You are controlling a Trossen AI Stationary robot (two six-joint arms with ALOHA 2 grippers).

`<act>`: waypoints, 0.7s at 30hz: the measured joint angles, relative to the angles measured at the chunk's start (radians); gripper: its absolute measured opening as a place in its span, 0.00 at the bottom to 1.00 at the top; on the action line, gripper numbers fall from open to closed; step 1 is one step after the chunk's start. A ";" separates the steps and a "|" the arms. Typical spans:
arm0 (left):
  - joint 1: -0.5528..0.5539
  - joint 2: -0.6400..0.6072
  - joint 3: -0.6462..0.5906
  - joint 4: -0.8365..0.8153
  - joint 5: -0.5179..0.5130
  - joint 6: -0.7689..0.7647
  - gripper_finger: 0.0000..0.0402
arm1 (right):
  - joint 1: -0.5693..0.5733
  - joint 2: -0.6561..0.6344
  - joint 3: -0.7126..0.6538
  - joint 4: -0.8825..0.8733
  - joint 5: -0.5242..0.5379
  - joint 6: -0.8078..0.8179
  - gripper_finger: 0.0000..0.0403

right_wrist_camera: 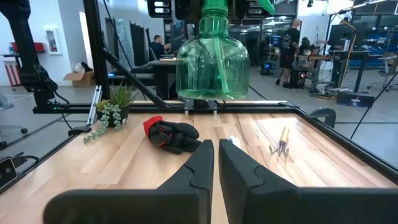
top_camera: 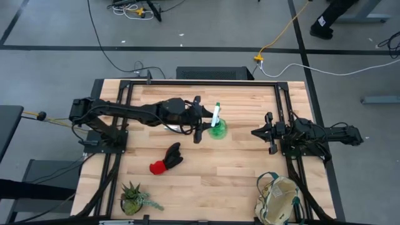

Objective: Pick & Place Garden tools in Gardening bag
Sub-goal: Put the green spray bottle into the gardening bag

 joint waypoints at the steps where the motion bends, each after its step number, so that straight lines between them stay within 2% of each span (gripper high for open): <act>1: 0.000 0.001 0.000 -0.008 -0.002 0.000 0.37 | 0.000 0.000 0.000 0.000 0.000 0.000 0.07; 15: 0.005 0.004 0.000 -0.143 -0.060 -0.011 0.37 | 0.000 0.000 0.000 0.000 0.000 0.000 0.07; 21: 0.005 0.004 0.000 -0.146 -0.066 -0.013 0.37 | 0.000 0.000 0.000 0.000 0.000 -0.003 0.07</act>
